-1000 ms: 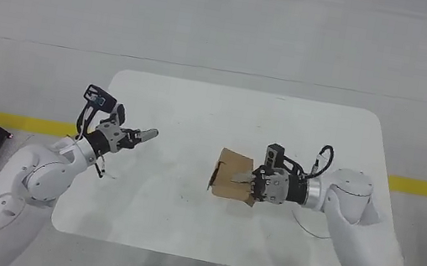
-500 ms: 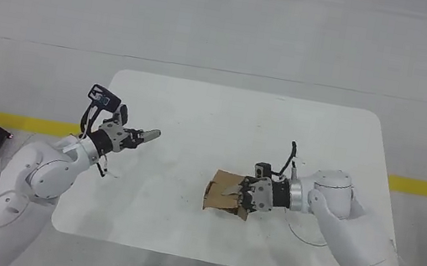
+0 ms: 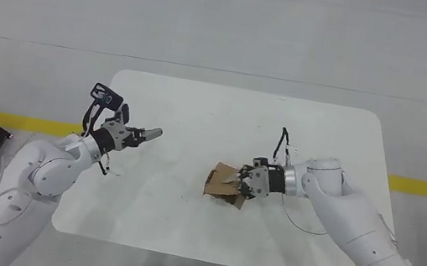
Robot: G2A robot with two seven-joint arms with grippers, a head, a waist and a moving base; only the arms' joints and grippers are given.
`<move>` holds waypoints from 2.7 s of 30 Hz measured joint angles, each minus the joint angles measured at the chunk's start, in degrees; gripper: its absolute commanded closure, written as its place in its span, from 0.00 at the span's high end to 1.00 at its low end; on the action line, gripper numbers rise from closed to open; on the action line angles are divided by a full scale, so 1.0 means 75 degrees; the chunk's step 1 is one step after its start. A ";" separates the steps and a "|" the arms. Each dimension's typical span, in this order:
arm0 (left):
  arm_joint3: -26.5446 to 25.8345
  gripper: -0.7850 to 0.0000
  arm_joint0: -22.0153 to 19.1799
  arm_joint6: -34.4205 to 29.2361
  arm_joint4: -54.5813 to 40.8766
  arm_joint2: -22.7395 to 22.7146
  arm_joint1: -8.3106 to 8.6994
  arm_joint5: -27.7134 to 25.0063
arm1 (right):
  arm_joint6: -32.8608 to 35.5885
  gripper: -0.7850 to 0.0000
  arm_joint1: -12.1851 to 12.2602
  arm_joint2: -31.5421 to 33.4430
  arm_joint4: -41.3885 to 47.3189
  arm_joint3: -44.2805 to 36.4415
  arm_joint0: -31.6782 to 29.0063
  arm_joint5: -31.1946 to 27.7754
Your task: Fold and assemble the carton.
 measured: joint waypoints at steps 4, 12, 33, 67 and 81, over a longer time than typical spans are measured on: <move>0.0030 1.00 -0.0054 -0.0026 0.0004 0.0010 -0.0005 -0.0003 | -0.0059 1.00 -0.0081 -0.0009 0.0092 0.0396 0.0299 -0.0305; 0.0139 1.00 -0.0112 -0.0135 0.0102 0.0026 -0.0010 -0.0026 | 0.0275 1.00 -0.0024 0.0342 -0.0470 0.0146 0.0590 -0.1935; 0.0911 1.00 -0.0977 0.0422 0.2600 0.1607 -0.0132 -0.0677 | -0.1975 1.00 0.0815 0.3353 -0.7378 -0.3619 -0.2898 -1.1074; 0.2468 1.00 -0.2575 0.1032 0.3931 0.3902 -0.0671 -0.0584 | -0.3618 1.00 0.0829 0.4325 -1.0727 -0.2916 -0.4555 -0.9007; 0.2899 1.00 -0.2953 0.1144 0.3896 0.4244 -0.0839 -0.0671 | -0.3756 1.00 0.0480 0.2392 -1.3473 -0.3112 -0.3570 -0.7015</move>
